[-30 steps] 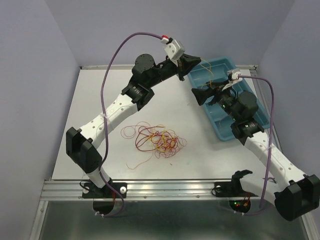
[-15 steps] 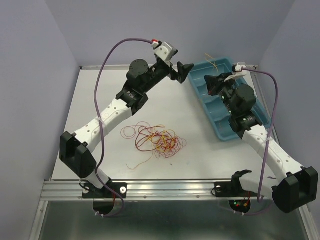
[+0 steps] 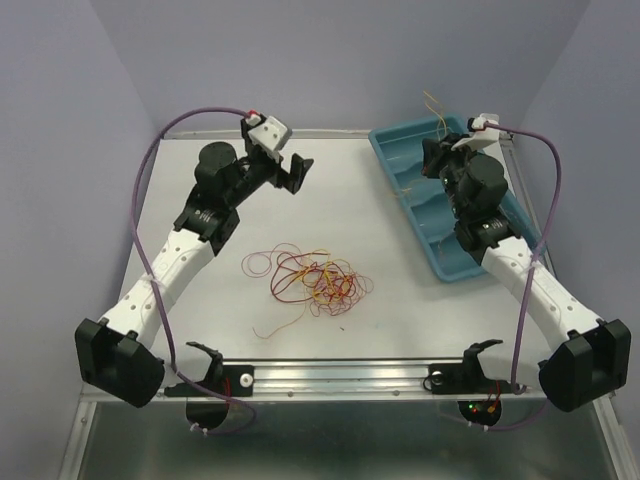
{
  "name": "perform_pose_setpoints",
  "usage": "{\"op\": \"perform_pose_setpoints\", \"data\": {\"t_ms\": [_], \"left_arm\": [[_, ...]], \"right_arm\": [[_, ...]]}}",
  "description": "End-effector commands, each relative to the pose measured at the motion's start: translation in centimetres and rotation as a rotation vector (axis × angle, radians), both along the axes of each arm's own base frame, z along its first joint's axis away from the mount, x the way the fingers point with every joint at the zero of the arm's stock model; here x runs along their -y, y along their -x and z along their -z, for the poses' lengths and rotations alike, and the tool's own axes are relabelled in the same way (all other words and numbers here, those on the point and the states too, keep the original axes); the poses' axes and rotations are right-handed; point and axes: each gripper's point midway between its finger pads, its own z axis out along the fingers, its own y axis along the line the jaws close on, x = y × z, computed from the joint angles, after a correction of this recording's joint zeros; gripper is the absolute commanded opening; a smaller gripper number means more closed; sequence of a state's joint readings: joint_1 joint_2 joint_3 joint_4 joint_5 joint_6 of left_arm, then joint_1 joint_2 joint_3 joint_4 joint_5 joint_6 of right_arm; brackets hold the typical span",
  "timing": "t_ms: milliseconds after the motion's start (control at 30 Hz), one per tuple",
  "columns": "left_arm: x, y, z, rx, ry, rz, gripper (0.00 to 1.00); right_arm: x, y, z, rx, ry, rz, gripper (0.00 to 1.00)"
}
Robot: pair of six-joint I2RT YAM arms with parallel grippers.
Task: Untangle the cables
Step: Place the cable in the bin.
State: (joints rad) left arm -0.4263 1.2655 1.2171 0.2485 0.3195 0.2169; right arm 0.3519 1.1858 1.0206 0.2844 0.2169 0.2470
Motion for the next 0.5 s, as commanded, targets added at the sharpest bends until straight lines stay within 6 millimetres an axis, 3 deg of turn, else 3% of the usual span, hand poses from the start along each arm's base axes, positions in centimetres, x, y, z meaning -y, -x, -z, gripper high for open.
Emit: {"op": "perform_pose_setpoints", "data": {"t_ms": [0, 100, 167, 367, 467], "left_arm": [[0.7, 2.9, 4.7, -0.021, -0.109, 0.12, 0.99], [0.1, 4.6, 7.4, -0.021, -0.109, 0.132, 0.99], [0.1, 5.4, 7.9, -0.006, -0.099, 0.144, 0.99], [-0.7, 6.5, 7.7, 0.036, -0.071, 0.127, 0.98], [-0.5, 6.9, 8.2, 0.034, -0.066, 0.147, 0.98]], "right_arm": [[2.1, -1.1, -0.8, 0.032, 0.006, 0.087, 0.0], [3.5, -1.8, 0.7, 0.01, 0.002, 0.131, 0.01], [5.0, -2.3, 1.1, 0.015, -0.013, 0.177, 0.0], [8.6, -3.1, 5.2, -0.036, -0.051, 0.314, 0.01], [9.1, -3.2, 7.8, -0.071, -0.079, 0.333, 0.0]]}}
